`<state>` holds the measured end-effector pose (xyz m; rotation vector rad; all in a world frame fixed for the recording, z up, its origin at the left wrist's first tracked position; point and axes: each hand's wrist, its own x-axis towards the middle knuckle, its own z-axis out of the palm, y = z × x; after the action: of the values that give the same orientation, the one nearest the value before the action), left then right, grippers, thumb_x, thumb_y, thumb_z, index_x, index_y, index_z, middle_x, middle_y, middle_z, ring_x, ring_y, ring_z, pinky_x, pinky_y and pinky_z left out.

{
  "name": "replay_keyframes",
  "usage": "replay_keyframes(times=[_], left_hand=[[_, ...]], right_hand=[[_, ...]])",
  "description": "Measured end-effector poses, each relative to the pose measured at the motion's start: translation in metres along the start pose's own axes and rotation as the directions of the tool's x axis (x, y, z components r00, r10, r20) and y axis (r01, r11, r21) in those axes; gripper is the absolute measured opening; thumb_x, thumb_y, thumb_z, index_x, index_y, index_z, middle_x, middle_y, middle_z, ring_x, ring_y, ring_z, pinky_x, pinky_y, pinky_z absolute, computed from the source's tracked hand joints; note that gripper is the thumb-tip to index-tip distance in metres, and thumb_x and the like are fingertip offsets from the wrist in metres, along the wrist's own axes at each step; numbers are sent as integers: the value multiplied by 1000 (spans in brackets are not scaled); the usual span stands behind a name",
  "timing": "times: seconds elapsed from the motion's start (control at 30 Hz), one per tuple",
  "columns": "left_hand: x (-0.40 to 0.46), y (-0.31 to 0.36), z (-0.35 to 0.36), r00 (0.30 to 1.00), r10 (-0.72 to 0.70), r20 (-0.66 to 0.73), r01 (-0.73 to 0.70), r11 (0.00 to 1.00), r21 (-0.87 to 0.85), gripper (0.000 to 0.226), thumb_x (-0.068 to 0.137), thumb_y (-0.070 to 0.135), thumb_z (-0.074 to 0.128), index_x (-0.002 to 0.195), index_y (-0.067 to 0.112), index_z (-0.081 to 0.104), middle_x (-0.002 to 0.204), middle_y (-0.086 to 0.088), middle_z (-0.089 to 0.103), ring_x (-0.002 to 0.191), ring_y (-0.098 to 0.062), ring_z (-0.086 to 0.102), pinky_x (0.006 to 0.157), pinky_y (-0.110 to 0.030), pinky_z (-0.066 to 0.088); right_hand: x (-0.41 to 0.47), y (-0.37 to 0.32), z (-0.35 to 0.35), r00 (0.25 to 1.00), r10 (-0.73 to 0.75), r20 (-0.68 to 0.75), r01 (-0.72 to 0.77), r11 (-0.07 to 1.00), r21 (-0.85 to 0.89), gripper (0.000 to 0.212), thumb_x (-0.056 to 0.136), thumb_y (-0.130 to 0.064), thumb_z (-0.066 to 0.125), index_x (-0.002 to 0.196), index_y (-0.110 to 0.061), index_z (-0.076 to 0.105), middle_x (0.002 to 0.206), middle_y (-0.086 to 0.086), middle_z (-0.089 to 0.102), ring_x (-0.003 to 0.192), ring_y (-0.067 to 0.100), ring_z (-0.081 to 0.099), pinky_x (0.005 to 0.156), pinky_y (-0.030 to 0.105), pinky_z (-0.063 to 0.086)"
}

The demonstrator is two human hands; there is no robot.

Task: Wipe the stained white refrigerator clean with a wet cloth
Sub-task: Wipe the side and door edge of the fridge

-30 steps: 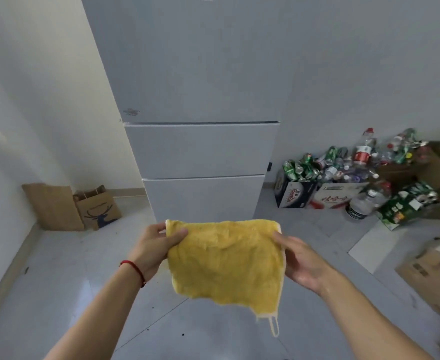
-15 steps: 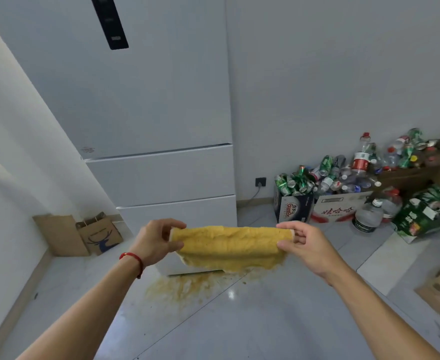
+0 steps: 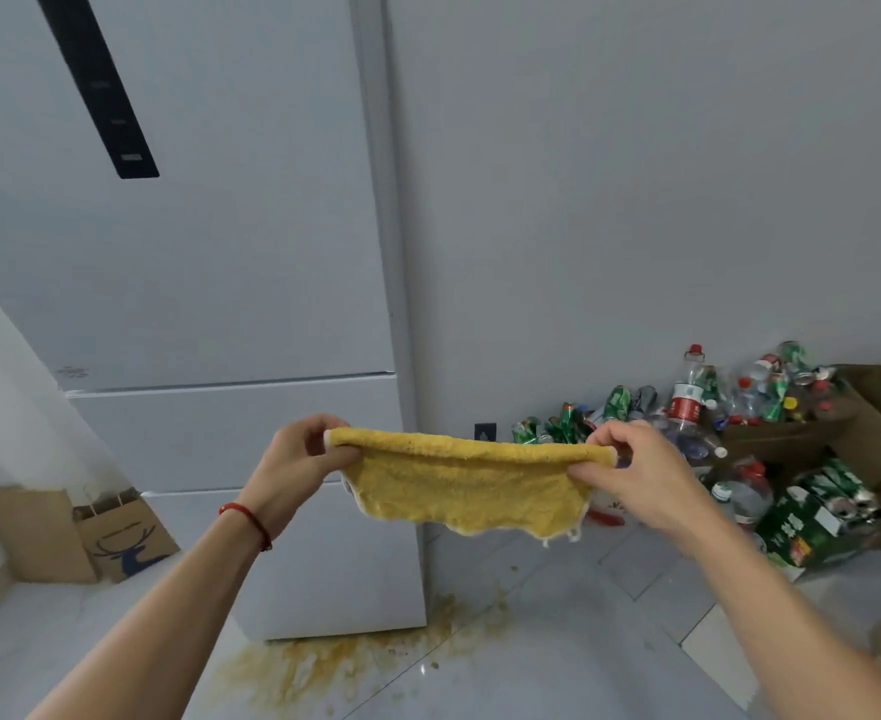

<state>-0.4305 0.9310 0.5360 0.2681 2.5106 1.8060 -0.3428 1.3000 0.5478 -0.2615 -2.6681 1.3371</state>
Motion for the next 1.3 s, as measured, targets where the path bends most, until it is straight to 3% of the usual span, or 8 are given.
replay_keyframes(times=[0.13, 0.37, 0.6, 0.7, 0.8, 0.93, 1.1, 1.3], left_hand=[[49, -20, 52, 996, -18, 83, 29, 991, -132, 20, 100, 29, 59, 112, 14, 59, 97, -5, 68, 90, -21, 65, 80, -46, 58], [111, -66, 146, 993, -108, -46, 112, 988, 107, 14, 109, 31, 38, 103, 19, 43, 84, -7, 57, 76, -23, 56, 59, -35, 42], [148, -69, 170, 961, -268, -71, 274, 955, 111, 21, 103, 42, 51, 96, 23, 55, 88, -2, 62, 77, -23, 59, 58, -35, 44], [155, -48, 193, 960, -281, -1, 279, 952, 124, 31, 98, 50, 53, 96, 19, 55, 88, -2, 63, 76, -19, 59, 62, -35, 46], [164, -15, 236, 941, -338, -3, 337, 937, 92, 35, 94, 53, 57, 97, 18, 56, 84, -2, 63, 67, -15, 58, 56, -30, 45], [178, 37, 265, 936, -353, -14, 350, 923, 157, 54, 82, 70, 62, 104, 21, 55, 97, 1, 70, 86, -15, 70, 72, -33, 57], [200, 90, 250, 984, -118, -130, 165, 878, 450, 17, 89, 13, 55, 104, 16, 48, 91, -5, 66, 83, -22, 63, 79, -42, 54], [212, 145, 232, 995, -56, -77, 95, 653, 751, 40, 81, 59, 41, 109, 31, 45, 87, 1, 66, 78, -27, 62, 73, -42, 56]], right_hand=[[40, 30, 4, 968, 214, 129, -248, 766, 593, 24, 101, -25, 62, 121, -13, 65, 111, 8, 77, 101, 20, 74, 83, 37, 60], [99, 87, 39, 942, 222, -250, -179, 967, 183, 19, 109, -32, 44, 115, -15, 42, 96, 9, 59, 85, 21, 60, 69, 30, 47], [148, 103, 19, 911, 411, 35, -390, 830, 398, 20, 104, -37, 59, 113, -19, 58, 103, 10, 69, 93, 27, 70, 86, 48, 59], [174, 91, 24, 927, 325, 186, -375, 813, 445, 21, 99, -36, 67, 112, -21, 62, 104, 13, 74, 97, 33, 74, 90, 57, 59], [187, 81, 27, 938, 149, 312, -266, 887, 376, 22, 99, -40, 66, 113, -23, 63, 100, 2, 77, 92, 21, 76, 85, 45, 63], [205, 62, 1, 834, 19, 552, -314, 838, 446, 28, 111, -35, 42, 119, -26, 67, 104, 3, 79, 90, 23, 78, 71, 39, 64], [258, 81, -19, 858, 74, 508, -416, 679, 605, 41, 110, -31, 44, 116, -3, 72, 104, 17, 77, 96, 40, 74, 86, 48, 59], [292, 16, 7, 688, 32, 725, -691, 335, 641, 72, 101, -66, 41, 126, -4, 70, 124, 26, 70, 113, 38, 66, 106, 51, 49]])
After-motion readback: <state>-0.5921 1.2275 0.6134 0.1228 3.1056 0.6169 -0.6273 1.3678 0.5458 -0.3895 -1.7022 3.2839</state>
